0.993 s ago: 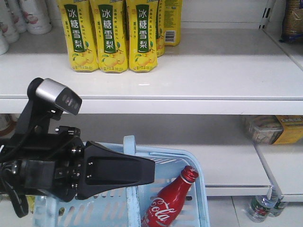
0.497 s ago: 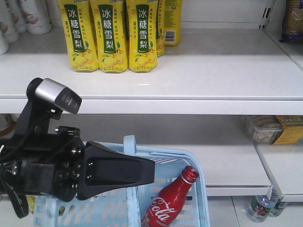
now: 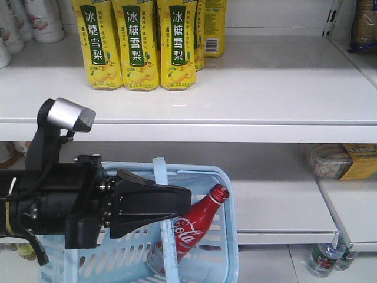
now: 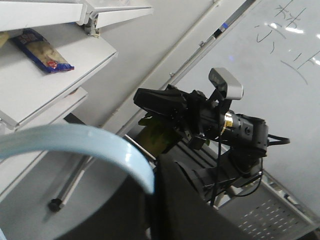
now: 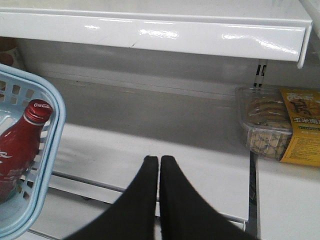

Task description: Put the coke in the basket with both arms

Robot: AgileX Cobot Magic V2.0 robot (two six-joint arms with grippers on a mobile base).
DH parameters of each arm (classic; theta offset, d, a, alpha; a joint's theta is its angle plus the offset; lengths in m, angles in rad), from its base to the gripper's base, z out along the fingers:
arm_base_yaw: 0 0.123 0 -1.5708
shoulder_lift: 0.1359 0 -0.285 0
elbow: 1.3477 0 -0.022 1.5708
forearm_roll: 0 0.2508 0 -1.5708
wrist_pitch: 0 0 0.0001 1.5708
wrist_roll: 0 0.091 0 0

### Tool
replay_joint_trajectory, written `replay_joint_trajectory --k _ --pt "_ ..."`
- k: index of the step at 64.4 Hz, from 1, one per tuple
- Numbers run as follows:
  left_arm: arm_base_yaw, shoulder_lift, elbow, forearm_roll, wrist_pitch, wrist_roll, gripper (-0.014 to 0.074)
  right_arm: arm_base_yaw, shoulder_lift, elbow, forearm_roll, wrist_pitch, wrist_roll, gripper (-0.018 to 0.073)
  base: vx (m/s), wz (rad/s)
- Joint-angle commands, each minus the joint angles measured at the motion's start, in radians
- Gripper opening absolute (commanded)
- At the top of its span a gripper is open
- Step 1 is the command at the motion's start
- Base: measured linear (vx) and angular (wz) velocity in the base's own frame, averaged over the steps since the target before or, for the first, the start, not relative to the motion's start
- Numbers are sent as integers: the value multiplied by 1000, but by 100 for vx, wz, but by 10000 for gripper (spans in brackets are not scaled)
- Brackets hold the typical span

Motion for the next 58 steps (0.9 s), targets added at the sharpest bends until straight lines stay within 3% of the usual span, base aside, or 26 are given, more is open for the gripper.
replay_joint_trajectory --k 1,18,27,47,58 --pt "-3 -27 -28 -123 -5 161 -6 -2 14 -26 -51 -57 -3 -5 0 0" --pt "-3 -33 77 -218 29 475 -6 -2 14 -26 -52 -57 -3 -5 0 0" --pt "-3 -92 153 -289 95 564 -6 -2 14 -26 -52 -57 -3 -5 0 0" --pt "-3 -351 347 -652 463 720 -6 -2 14 -26 -52 -57 -3 -5 0 0" --pt "-3 -486 485 -795 541 850 -6 -2 14 -26 -52 -57 -3 -5 0 0"
